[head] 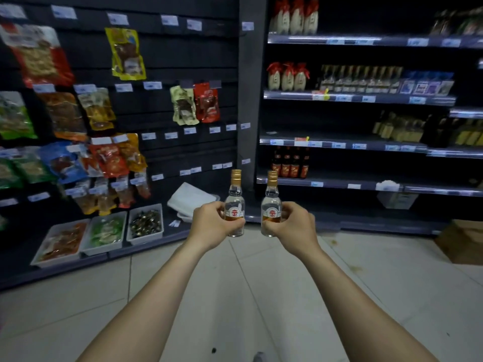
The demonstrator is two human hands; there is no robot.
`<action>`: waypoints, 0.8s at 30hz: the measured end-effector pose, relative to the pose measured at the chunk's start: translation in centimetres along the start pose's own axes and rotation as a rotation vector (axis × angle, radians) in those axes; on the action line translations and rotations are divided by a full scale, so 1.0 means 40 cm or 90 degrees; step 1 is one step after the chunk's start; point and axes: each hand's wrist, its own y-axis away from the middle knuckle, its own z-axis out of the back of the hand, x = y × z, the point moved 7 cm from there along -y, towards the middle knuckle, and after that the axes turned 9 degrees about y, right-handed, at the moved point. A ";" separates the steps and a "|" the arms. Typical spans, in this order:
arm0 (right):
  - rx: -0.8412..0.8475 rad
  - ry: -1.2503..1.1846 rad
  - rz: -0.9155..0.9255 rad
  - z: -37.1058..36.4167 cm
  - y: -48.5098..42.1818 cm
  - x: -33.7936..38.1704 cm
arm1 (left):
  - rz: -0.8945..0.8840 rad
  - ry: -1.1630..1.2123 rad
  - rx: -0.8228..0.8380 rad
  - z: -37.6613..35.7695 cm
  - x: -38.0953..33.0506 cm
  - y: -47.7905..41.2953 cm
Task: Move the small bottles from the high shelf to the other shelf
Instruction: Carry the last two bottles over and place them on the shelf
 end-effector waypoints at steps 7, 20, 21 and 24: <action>-0.042 0.019 -0.016 0.124 -0.494 -0.183 | 0.002 0.047 0.027 -0.315 -0.018 -0.482; -0.079 -0.002 -0.001 0.411 -1.229 -0.469 | -0.027 0.050 0.067 -0.846 -0.157 -1.147; -0.080 0.001 0.004 0.436 -1.287 -0.494 | -0.026 0.048 0.069 -0.891 -0.171 -1.198; -0.080 0.007 0.011 0.516 -1.469 -0.563 | -0.032 0.048 0.067 -1.026 -0.221 -1.346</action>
